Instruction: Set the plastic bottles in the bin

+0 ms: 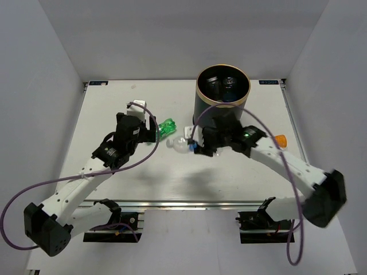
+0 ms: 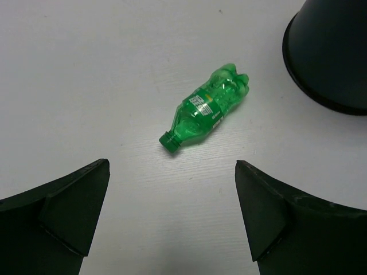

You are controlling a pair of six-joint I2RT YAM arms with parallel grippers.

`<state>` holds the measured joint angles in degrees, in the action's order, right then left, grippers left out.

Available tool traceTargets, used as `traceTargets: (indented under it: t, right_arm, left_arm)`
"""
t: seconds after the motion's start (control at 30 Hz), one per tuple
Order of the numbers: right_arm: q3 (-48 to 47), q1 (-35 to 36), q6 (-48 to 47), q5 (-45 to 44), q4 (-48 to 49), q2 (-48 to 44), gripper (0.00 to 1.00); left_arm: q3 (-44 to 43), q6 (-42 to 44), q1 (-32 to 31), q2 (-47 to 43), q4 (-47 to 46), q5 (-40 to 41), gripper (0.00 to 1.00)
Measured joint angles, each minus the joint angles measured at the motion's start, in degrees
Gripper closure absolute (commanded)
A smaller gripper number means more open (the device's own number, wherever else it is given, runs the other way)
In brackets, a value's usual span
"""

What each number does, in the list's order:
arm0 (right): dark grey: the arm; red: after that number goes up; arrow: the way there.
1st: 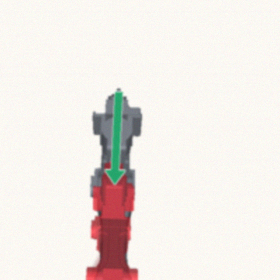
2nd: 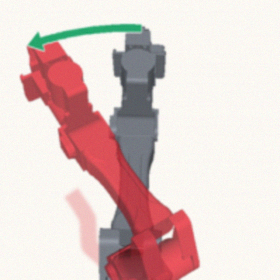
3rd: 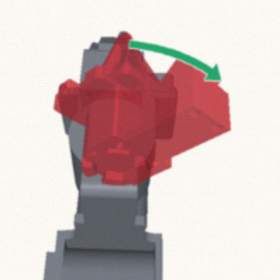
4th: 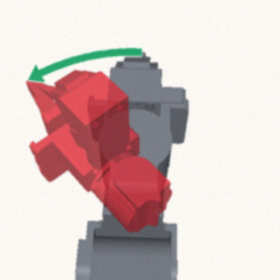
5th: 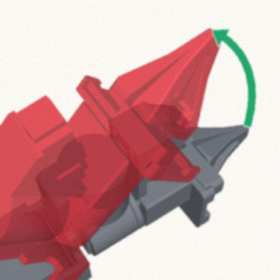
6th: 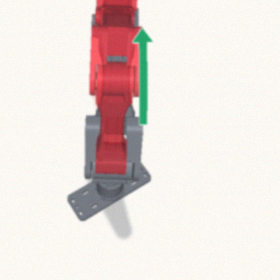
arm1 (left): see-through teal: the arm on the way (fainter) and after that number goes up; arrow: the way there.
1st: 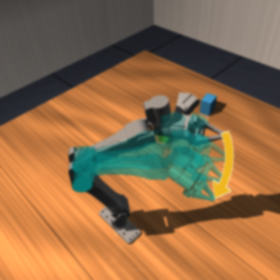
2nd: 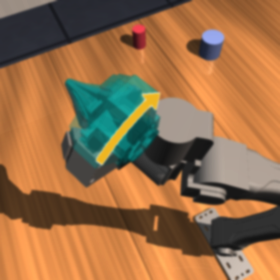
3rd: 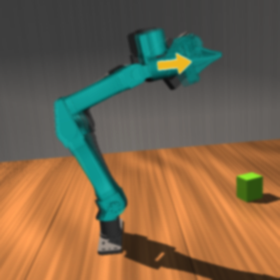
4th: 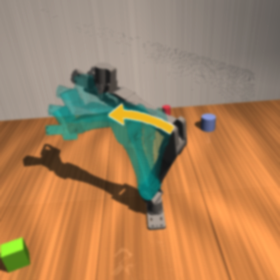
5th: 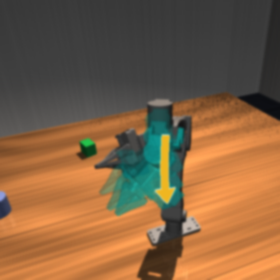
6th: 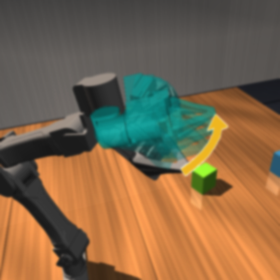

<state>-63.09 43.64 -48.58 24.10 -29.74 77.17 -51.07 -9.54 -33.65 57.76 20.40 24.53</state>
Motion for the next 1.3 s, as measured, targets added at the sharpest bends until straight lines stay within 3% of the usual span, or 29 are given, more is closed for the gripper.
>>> traceTargets:
  t: [0.17,0.37,0.57,0.7,0.83,0.87,0.9,0.93,1.13,1.3]
  right_arm:
    - [-7.9,-0.2,11.6,-1.7,9.1,-12.3,0.96]
    - [-8.7,-0.4,21.3,-16.0,25.5,-18.0,0.9]
    - [-11.0,-3.3,22.4,-30.5,39.1,-6.7,0.88]
    - [-16.1,-7.6,24.0,-34.0,40.0,5.0,0.81]
    - [-21.6,-12.9,27.3,-34.8,40.0,13.4,0.62]
    - [-22.7,-14.3,28.2,-34.7,39.7,15.0,0.5]
    - [-23.8,-15.6,29.2,-34.4,39.4,16.3,0.26]
    - [-24.6,-16.6,30.6,-34.2,39.2,17.2,0.1]
    - [-25.0,-20.6,34.5,-30.4,37.8,17.7,0.1]
    - [-14.6,-20.9,39.6,-27.8,41.1,9.6,0.1]
  left_arm:
    - [0.2,2.1,2.7,1.0,0.5,-6.2,0.0]
    - [1.6,8.8,3.7,-0.1,-3.3,-16.2,0.0]
    - [1.6,16.7,3.7,8.9,-6.4,-23.8,0.0]
    - [1.5,20.3,3.7,11.6,-7.0,-25.4,0.0]
    - [-0.1,22.6,3.7,13.4,-7.7,-26.3,0.0]
    - [-0.7,23.0,3.7,14.2,-8.0,-26.5,0.0]
    - [-1.3,23.3,3.7,15.1,-8.3,-26.6,0.0]
    - [-2.0,23.5,3.7,16.3,-8.8,-26.8,0.0]
    - [-4.9,24.8,3.7,24.5,-8.9,-26.9,0.0]
    - [-8.2,25.2,3.7,30.4,-8.3,-25.4,0.0]
